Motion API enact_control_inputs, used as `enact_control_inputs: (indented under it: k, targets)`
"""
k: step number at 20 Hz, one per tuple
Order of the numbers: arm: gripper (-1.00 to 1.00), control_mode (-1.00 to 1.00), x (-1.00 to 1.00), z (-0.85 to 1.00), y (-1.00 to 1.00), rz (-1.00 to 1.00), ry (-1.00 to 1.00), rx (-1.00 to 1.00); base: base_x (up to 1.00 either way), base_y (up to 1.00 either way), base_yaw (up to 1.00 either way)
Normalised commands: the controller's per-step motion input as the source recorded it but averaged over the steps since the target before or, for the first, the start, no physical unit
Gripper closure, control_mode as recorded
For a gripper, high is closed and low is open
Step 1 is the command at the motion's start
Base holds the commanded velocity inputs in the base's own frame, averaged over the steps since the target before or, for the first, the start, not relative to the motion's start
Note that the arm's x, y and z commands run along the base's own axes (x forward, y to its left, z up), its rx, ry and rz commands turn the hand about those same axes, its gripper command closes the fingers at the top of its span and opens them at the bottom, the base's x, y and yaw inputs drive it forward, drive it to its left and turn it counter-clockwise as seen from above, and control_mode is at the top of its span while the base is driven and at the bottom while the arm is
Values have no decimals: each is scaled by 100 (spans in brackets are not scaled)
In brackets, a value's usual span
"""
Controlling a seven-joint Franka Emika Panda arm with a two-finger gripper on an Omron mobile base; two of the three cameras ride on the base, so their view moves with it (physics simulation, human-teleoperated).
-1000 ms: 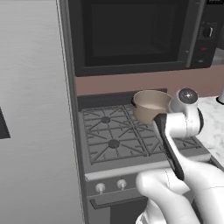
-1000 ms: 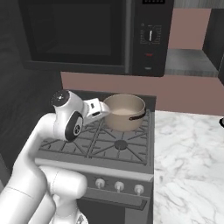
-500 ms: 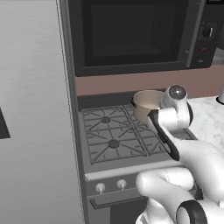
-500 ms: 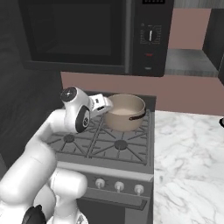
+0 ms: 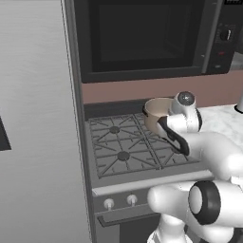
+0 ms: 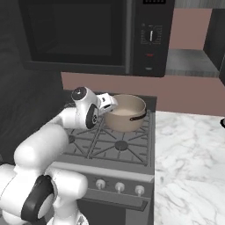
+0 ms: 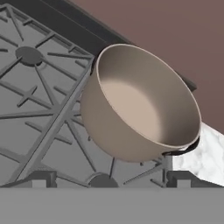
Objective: Move the pot and pan from the stove into the sink.
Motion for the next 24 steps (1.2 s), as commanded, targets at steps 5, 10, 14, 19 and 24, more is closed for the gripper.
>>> enact_control_inputs:
  k: [5,10,14,19,24]
  targets:
    - [-100,-100,56,-32,-17,5,0,-1,0,0,0]
    - [-100,-100,50,-33,-17,5,0,-2,0,0,0]
    - [-100,-100,48,-28,-14,4,0,-2,0,0,0]
    - [-100,-100,45,-26,-10,3,2,-2,0,0,0]
    - [-100,-100,41,-29,-11,4,3,-2,0,0,0]
